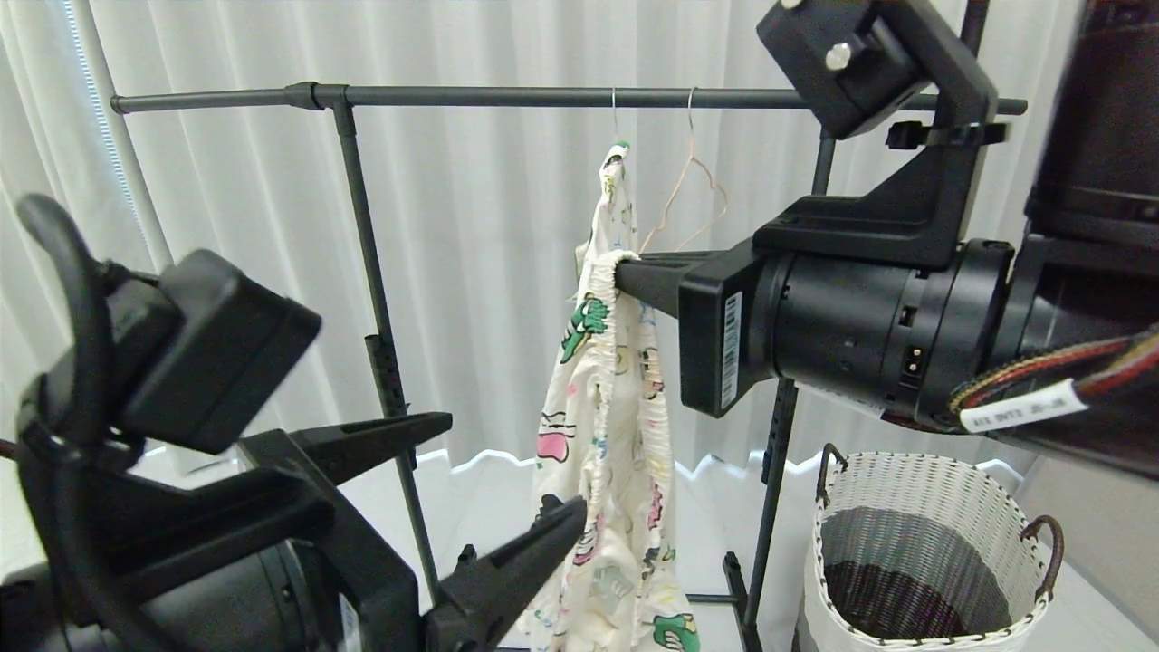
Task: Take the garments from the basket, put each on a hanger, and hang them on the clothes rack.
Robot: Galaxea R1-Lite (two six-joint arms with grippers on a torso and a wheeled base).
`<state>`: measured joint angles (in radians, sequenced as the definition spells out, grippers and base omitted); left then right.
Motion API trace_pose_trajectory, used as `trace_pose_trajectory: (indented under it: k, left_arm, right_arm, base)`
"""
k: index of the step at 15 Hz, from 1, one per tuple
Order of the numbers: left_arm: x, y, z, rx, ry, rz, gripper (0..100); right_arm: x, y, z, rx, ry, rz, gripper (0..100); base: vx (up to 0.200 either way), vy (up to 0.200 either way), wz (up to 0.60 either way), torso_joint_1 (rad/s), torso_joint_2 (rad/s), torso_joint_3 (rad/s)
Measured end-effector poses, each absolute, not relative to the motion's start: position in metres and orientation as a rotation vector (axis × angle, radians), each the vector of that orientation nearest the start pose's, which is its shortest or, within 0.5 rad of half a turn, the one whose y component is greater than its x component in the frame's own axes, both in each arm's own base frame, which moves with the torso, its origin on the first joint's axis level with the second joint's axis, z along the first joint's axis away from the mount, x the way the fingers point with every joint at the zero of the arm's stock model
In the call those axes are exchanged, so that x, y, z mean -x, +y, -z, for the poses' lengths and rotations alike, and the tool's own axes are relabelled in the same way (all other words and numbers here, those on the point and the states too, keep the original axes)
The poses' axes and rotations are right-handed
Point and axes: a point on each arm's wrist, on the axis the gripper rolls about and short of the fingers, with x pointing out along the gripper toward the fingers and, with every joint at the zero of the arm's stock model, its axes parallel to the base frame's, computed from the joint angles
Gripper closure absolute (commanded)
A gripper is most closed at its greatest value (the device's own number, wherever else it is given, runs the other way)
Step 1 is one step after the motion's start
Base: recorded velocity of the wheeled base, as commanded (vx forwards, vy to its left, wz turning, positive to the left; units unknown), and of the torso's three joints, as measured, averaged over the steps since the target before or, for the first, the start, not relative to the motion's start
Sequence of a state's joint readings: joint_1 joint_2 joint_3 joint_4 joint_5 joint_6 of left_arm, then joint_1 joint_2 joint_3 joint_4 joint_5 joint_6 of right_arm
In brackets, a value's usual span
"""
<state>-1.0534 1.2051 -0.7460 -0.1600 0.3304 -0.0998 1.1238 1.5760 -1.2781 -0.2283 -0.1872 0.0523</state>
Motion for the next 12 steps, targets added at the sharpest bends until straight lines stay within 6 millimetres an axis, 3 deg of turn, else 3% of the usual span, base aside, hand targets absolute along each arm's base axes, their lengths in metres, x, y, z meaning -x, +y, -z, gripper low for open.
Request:
trace_pose_trajectory:
  k: [4, 9, 12]
  left_arm:
    - [-0.096, -0.157, -0.21, -0.178, 0.36, 0.692, 0]
    - [-0.096, -0.169, -0.19, -0.21, 0.408, 0.705, 0]
    - [-0.097, -0.161, -0.17, -0.254, 0.451, 0.583, 0]
  right_arm:
    - [-0.128, 0.263, -0.316, -0.01, 0.074, -0.941, 100]
    - [-0.128, 0.263, -0.316, -0.008, 0.074, -0.93, 100]
    - [-0.127, 0.262, -0.319, 0.008, 0.055, -0.935, 100]
  base:
    - [0.0, 0.0, 0.0, 0.0, 0.0, 0.0]
    - [0.0, 0.0, 0.0, 0.0, 0.0, 0.0]
    - [0.0, 0.0, 0.0, 0.0, 0.0, 0.0]
